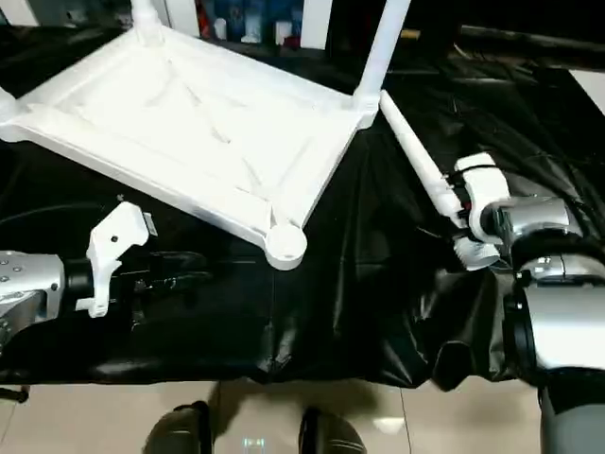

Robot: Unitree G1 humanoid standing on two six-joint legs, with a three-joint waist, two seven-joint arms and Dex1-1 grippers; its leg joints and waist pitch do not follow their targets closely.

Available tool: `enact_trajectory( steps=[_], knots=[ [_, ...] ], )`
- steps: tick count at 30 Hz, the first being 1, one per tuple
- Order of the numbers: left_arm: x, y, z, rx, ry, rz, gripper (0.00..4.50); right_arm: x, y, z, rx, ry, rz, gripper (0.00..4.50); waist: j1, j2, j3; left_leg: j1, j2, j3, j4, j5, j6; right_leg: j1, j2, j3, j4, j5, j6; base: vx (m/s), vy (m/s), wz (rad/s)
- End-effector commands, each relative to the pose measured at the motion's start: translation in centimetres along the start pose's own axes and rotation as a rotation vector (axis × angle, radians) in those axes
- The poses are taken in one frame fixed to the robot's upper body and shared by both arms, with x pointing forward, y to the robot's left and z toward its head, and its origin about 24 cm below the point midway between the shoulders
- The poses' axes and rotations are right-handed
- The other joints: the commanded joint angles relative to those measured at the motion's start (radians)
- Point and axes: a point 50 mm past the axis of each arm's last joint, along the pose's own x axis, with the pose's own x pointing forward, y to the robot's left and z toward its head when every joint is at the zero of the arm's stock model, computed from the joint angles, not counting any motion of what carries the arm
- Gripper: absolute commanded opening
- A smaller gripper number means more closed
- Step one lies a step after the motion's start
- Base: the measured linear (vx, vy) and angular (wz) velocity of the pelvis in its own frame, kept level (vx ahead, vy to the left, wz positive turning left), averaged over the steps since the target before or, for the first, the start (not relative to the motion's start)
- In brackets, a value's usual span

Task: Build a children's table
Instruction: Pick table leg

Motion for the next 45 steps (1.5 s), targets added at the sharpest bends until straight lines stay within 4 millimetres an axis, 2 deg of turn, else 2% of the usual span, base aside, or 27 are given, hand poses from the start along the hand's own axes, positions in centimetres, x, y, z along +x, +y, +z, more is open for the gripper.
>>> enact_trajectory(
  steps=[1,7,13,16,18,19,20,23,24,25,26,27,28,29,30,31,33,34,35,36,38,40,41,42,43,44,45],
  knots=[
    [-0.2,-0.3,0.8,0.031,-0.015,-0.016,1.38,0.1,-0.4,-2.0,0.015,0.107,0.004,3.51,-0.003,0.005,-0.066,0.02,0.018,0.008,-0.063,-0.057,0.064,0.061,-0.051,0.049,-0.053,-0.049,-0.316,0.0,0.0,0.0],
    [-0.1,0.0,0.9,0.047,-0.016,0.008,1.38,-0.1,-0.6,-2.0,0.024,0.116,-0.004,2.94,-0.002,0.0,-0.066,0.021,0.018,0.011,-0.061,-0.036,0.076,0.063,-0.053,0.051,-0.05,-0.028,-0.326,0.0,0.0,0.0],
    [0.1,0.2,1.2,0.059,-0.03,0.015,1.38,-0.3,-1.0,-2.0,0.034,0.106,-0.02,2.51,-0.001,-0.008,-0.078,0.023,0.019,0.012,-0.057,-0.016,0.077,0.067,-0.054,0.051,-0.045,-0.01,-0.33,0.0,0.0,0.0],
    [0.3,0.3,1.3,0.068,-0.043,0.026,1.38,-0.3,-1.1,-2.0,0.046,0.097,-0.025,2.24,-0.001,-0.008,-0.082,0.021,0.018,0.012,-0.054,-0.007,0.077,0.069,-0.054,0.051,-0.043,0.0,-0.33,0.0,0.0,0.0],
    [0.8,0.2,1.2,0.086,-0.051,0.047,1.38,-0.3,-1.2,-2.2,0.069,0.087,-0.031,2.01,0.0,-0.011,-0.097,0.022,0.018,0.013,-0.05,0.015,0.082,0.074,-0.054,0.051,-0.037,0.03,-0.337,0.0,0.0,0.0],
    [0.8,0.2,1.2,0.086,-0.051,0.047,1.38,-0.3,-1.2,-2.2,0.069,0.087,-0.031,2.01,0.001,-0.01,-0.096,0.022,0.018,0.013,-0.049,0.018,0.086,0.073,-0.054,0.051,-0.037,0.038,-0.337,0.0,0.0,0.0],
    [1.0,0.3,1.2,0.098,-0.051,0.071,1.66,-0.3,-1.2,-2.3,0.089,0.077,-0.035,1.93,0.001,-0.01,-0.097,0.021,0.017,0.014,-0.048,0.027,0.09,0.073,-0.052,0.051,-0.034,0.051,-0.339,0.0,0.0,0.0],
    [1.7,0.6,1.7,0.122,-0.147,0.113,1.77,-0.3,-1.4,-2.5,0.143,0.049,-0.039,1.88,0.005,-0.013,-0.123,0.021,0.017,0.014,-0.04,0.055,0.103,0.083,-0.052,0.049,-0.027,0.102,-0.352,0.0,0.0,0.0],
    [1.9,0.7,1.8,0.119,-0.169,0.127,1.97,-0.3,-1.5,-2.5,0.153,0.041,-0.041,1.87,0.006,-0.013,-0.122,0.021,0.017,0.015,-0.04,0.059,0.105,0.082,-0.052,0.05,-0.026,0.114,-0.355,0.0,0.0,0.0],
    [2.2,0.8,2.0,0.112,-0.2,0.147,1.97,-0.4,-1.6,-2.5,0.165,0.029,-0.045,1.87,0.006,-0.015,-0.131,0.02,0.017,0.015,-0.037,0.07,0.108,0.084,-0.051,0.049,-0.022,0.138,-0.362,0.0,0.0,0.0],
    [2.4,0.8,2.1,0.101,-0.218,0.153,2.17,-0.4,-1.7,-2.3,0.19,0.006,-0.052,1.86,0.009,-0.016,-0.131,0.018,0.016,0.015,-0.034,0.069,0.11,0.083,-0.051,0.048,-0.02,0.144,-0.364,0.0,0.0,0.0],
    [2.7,0.9,2.2,0.08,-0.248,0.16,2.18,-0.6,-1.9,-2.1,0.238,-0.038,-0.065,1.86,0.008,-0.019,-0.137,0.018,0.016,0.015,-0.033,0.069,0.111,0.087,-0.052,0.049,-0.018,0.149,-0.365,0.0,0.0,0.0],
    [2.9,1.0,2.3,0.085,-0.26,0.182,2.23,-0.7,-2.1,-1.8,0.267,-0.077,-0.074,1.86,0.008,-0.022,-0.135,0.017,0.015,0.016,-0.031,0.049,0.109,0.084,-0.053,0.05,-0.021,0.13,-0.362,0.0,0.0,0.0],
    [3.0,1.0,2.3,0.085,-0.262,0.185,2.34,-0.7,-2.1,-1.7,0.271,-0.082,-0.075,1.86,0.007,-0.026,-0.139,0.017,0.015,0.016,-0.031,0.035,0.108,0.086,-0.054,0.05,-0.021,0.11,-0.357,0.0,0.0,0.0],
    [3.6,1.6,2.4,0.083,-0.274,0.272,2.46,-1.2,-2.7,-0.9,0.331,-0.179,-0.095,1.86,0.006,-0.029,-0.144,0.018,0.017,0.016,-0.029,0.008,0.1,0.086,-0.056,0.05,-0.022,0.072,-0.345,0.0,0.0,0.0],
    [3.9,2.0,2.3,0.075,-0.275,0.32,2.46,-1.4,-3.0,-0.6,0.361,-0.227,-0.105,1.86,0.005,-0.029,-0.142,0.017,0.016,0.016,-0.029,-0.022,0.09,0.084,-0.057,0.051,-0.027,0.032,-0.326,0.0,0.0,0.0],
    [4.5,2.8,2.2,0.059,-0.237,0.416,2.58,-1.8,-3.5,-0.1,0.358,-0.306,-0.137,1.86,0.002,-0.034,-0.148,0.015,0.014,0.015,-0.027,-0.033,0.078,0.085,-0.056,0.049,-0.027,-0.002,-0.305,0.0,0.0,0.0],
    [4.9,2.9,2.3,0.034,-0.238,0.412,2.66,-1.9,-3.7,0.1,0.368,-0.348,-0.138,1.86,0.001,-0.039,-0.15,0.013,0.014,0.014,-0.027,-0.037,0.073,0.085,-0.054,0.048,-0.029,-0.022,-0.287,0.0,0.0,0.0],
    [5.3,3.0,2.6,-0.029,-0.273,0.378,2.78,-2.1,-3.8,0.3,0.377,-0.407,-0.138,1.86,0.005,-0.039,-0.15,0.014,0.01,0.017,-0.025,-0.04,0.07,0.083,-0.055,0.05,-0.031,-0.034,-0.272,0.0,0.0,0.0],
    [5.6,2.9,2.9,-0.074,-0.303,0.345,2.91,-2.2,-4.0,0.4,0.386,-0.445,-0.137,1.86,0.007,-0.038,-0.158,0.018,0.013,0.015,-0.024,-0.039,0.067,0.082,-0.055,0.048,-0.028,-0.028,-0.276,0.0,0.0,0.0],
    [6.1,2.7,3.5,-0.124,-0.336,0.308,2.97,-2.4,-4.0,0.4,0.412,-0.523,-0.132,1.86,0.007,-0.042,-0.162,0.014,0.011,0.015,-0.023,-0.033,0.068,0.082,-0.052,0.047,-0.027,-0.016,-0.273,0.0,0.0,0.0],
    [6.6,2.3,4.3,-0.154,-0.379,0.255,3.13,-2.8,-3.7,0.4,0.45,-0.643,-0.064,1.86,0.013,-0.035,-0.171,0.018,0.014,0.011,-0.022,-0.032,0.078,0.082,-0.052,0.047,-0.023,0.035,-0.269,0.0,0.0,0.0],
    [6.6,2.3,4.4,-0.157,-0.381,0.254,3.25,-2.8,-3.6,0.4,0.45,-0.648,-0.06,1.86,0.013,-0.04,-0.172,0.019,0.013,0.013,-0.022,-0.034,0.086,0.082,-0.049,0.046,-0.027,0.046,-0.267,0.0,0.0,0.0],
    [7.1,2.0,5.3,-0.218,-0.427,0.199,3.33,-3.7,-1.8,0.7,0.407,-0.785,0.082,1.86,0.012,-0.047,-0.174,0.012,0.01,0.011,-0.022,-0.03,0.09,0.088,-0.049,0.045,-0.025,0.048,-0.264,0.0,0.0,0.0],
    [7.4,1.8,5.9,-0.26,-0.444,0.17,3.37,-4.5,-0.3,0.9,0.373,-0.868,0.192,1.86,0.019,-0.039,-0.174,0.017,0.013,0.009,-0.023,-0.043,0.097,0.087,-0.053,0.048,-0.028,0.055,-0.252,0.0,0.0,0.0],
    [7.4,1.8,5.9,-0.26,-0.444,0.17,3.45,-4.5,-0.3,0.9,0.373,-0.868,0.192,1.86,0.019,-0.039,-0.172,0.019,0.015,0.009,-0.025,-0.045,0.105,0.087,-0.052,0.05,-0.031,0.065,-0.245,0.0,0.0,0.0],
    [7.9,1.7,6.9,-0.335,-0.461,0.12,3.45,-6.1,2.1,0.8,0.34,-0.979,0.371,1.86,0.012,-0.047,-0.18,0.016,0.016,0.002,-0.029,-0.052,0.106,0.089,-0.051,0.041,-0.03,0.024,-0.248,0.0,0.0,0.0]
  ],
)
